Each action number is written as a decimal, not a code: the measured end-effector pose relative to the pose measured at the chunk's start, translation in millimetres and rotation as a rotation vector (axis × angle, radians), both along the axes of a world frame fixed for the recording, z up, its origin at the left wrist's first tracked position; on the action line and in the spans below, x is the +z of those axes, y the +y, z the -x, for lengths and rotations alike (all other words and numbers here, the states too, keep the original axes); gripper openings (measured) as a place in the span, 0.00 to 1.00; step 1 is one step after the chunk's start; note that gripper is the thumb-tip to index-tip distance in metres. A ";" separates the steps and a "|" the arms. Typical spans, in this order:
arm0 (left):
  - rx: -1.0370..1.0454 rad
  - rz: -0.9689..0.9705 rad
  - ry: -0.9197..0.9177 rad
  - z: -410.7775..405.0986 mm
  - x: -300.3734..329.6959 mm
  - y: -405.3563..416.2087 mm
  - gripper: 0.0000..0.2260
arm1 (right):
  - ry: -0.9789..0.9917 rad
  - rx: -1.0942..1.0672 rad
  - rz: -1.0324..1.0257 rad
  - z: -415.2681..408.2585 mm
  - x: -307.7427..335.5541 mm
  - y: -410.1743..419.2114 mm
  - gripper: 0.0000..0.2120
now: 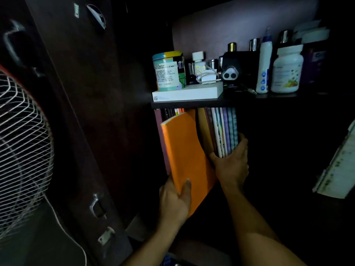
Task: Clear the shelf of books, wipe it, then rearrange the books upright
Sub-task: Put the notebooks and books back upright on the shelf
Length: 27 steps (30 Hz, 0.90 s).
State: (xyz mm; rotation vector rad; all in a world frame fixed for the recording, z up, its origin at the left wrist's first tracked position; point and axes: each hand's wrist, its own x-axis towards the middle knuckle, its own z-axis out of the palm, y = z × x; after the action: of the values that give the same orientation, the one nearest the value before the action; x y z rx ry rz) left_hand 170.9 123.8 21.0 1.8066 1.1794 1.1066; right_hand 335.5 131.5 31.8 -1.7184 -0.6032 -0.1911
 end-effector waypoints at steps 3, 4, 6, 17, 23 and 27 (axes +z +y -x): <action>0.062 -0.102 0.049 -24.2 -0.5 12.1 0.19 | 0.011 0.017 -0.022 0.1 0.2 -0.8 0.46; 0.079 -0.134 0.074 -32.6 -0.9 16.0 0.21 | 0.016 0.019 -0.028 0.1 0.2 -0.5 0.46; 0.125 -0.151 0.134 -48.6 4.0 22.4 0.25 | 0.018 0.011 -0.035 0.8 -1.2 1.0 0.45; 0.058 -0.331 0.050 -51.8 -6.4 25.7 0.24 | 0.037 0.046 -0.090 5.4 -4.9 3.5 0.49; -0.008 -0.348 0.115 -57.2 -8.8 29.8 0.29 | 0.073 0.023 -0.084 4.8 -4.2 4.9 0.46; -0.083 -0.278 0.179 -61.7 -13.6 34.5 0.32 | 0.050 -0.028 -0.010 6.0 -4.4 7.5 0.43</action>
State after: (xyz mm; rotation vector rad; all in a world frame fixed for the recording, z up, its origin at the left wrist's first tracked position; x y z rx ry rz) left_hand 232.6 158.3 7.4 2.1861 1.0810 1.1234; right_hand 329.5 139.1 27.3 -1.7175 -0.5413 -0.1701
